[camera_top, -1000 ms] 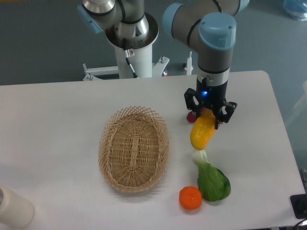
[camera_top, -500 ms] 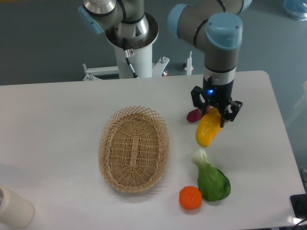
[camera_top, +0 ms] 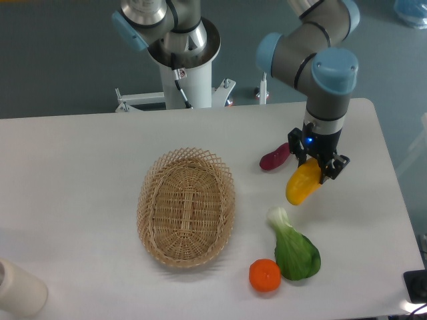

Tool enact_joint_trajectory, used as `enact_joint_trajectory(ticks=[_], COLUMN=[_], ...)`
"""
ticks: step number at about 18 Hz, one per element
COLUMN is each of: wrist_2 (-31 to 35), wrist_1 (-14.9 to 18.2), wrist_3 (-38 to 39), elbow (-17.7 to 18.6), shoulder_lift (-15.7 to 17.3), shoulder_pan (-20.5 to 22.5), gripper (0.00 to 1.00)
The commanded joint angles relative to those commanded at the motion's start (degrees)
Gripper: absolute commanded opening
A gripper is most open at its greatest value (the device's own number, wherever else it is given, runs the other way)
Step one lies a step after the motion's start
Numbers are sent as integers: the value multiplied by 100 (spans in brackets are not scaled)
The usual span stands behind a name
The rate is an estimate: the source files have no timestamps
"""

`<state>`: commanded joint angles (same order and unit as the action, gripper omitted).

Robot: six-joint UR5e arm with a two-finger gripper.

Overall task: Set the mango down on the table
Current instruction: 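Lower the held mango toward the table beside the red vegetable, then open the gripper to release the mango and lift slightly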

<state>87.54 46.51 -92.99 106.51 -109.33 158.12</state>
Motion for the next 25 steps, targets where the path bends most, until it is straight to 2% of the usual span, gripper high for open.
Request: enact_joint_trajectory(ticks=[3, 9, 19, 23, 24, 25], wrist_2=[9, 9, 53, 53, 53, 53], wrist_1=[-168, -291, -300, -300, -300, -300], wrist_3=[-9, -53, 0, -44, -44, -18], elbow=[168, 150, 256, 212, 221, 212], shoulder_lift=[-53, -203, -299, -291, -291, -273], shoulder_pan=[0, -26, -105, -97, -97, -97], gripper=[40, 41, 45, 88, 97, 100])
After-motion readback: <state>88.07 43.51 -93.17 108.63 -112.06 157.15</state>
